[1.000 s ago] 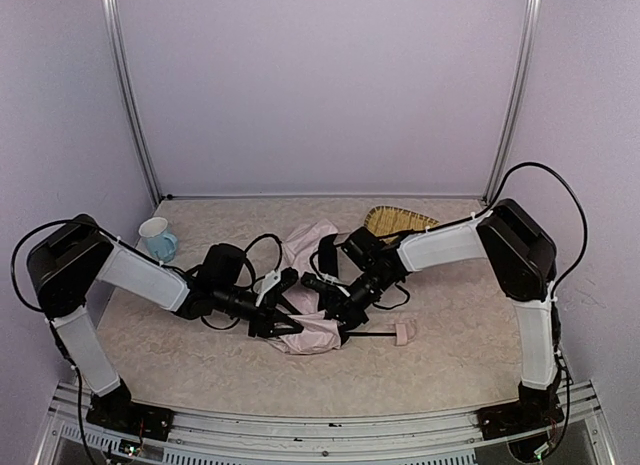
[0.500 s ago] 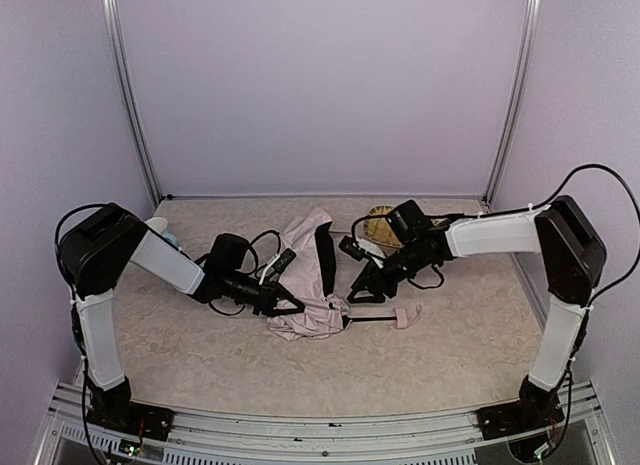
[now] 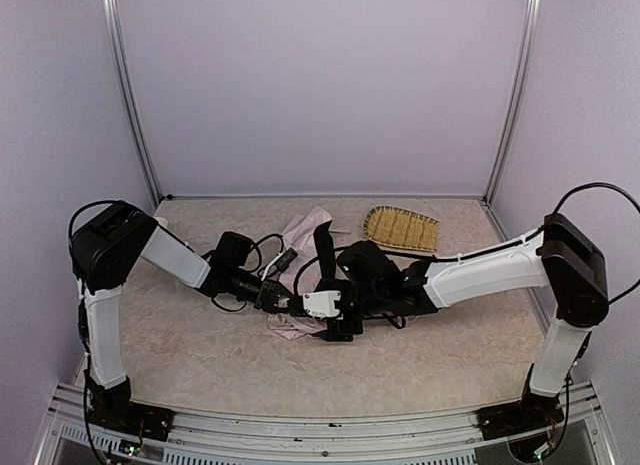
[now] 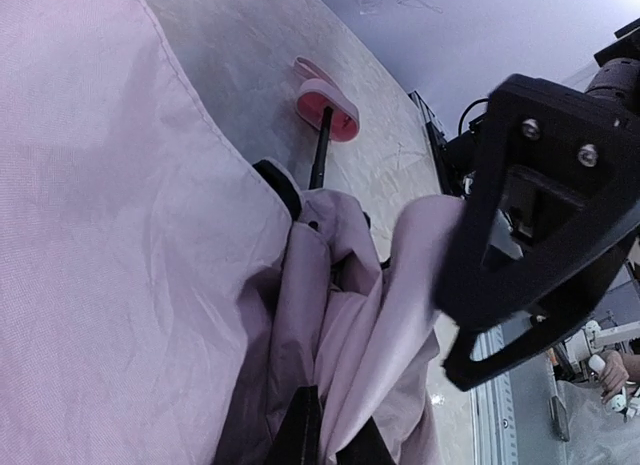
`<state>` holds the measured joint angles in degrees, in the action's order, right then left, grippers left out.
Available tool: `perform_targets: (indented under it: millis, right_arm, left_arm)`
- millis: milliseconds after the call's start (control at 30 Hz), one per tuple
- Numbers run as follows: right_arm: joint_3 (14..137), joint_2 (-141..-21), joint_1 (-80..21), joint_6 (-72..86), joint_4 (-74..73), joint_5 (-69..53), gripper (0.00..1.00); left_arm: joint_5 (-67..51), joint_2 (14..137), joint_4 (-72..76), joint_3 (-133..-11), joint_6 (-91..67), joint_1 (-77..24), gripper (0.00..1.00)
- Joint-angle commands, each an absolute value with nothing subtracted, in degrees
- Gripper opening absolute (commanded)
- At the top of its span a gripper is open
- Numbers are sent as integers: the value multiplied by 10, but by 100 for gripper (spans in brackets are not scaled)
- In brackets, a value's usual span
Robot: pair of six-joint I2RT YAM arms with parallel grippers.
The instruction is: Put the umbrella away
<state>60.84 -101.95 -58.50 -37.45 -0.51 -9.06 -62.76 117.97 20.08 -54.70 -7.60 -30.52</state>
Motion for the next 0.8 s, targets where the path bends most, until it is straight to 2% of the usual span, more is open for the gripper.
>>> perform_targets:
  millis: [0, 100, 200, 367, 433, 467, 500, 567, 667, 767]
  right_arm:
    - [655, -1075, -582, -473, 1, 10, 80]
    - [679, -1114, -582, -495, -16, 76, 80]
    - [714, -1152, -578, -490, -81, 70, 79]
    - [776, -1203, -551, -432, -182, -24, 65]
    - [794, -1218, -535, -404, -218, -59, 60]
    - [800, -1223, -528, -392, -237, -80, 56]
    - [803, -1227, -522, -381, -246, -98, 51]
    - [801, -1231, -516, -366, -259, -127, 39]
    - [783, -1217, -511, -335, -259, -164, 27]
    - [779, -1210, -500, -301, -275, -206, 25]
  left_arm:
    - [-557, 1229, 113, -548, -66, -288, 5]
    - [-569, 1238, 97, -557, -57, -288, 6]
    - [-585, 1235, 71, -563, -25, -290, 6]
    - [-604, 1243, 10, -590, 27, -287, 13]
    - [-619, 1228, 23, -585, 33, -287, 24]
    - [-616, 1211, 39, -578, 33, -286, 36]
    - [-605, 1196, 61, -570, 29, -285, 47]
    - [-576, 1162, 141, -544, 0, -278, 58]
    - [-539, 1093, 296, -477, -50, -271, 61]
    - [-499, 1018, 436, -394, -49, -272, 61]
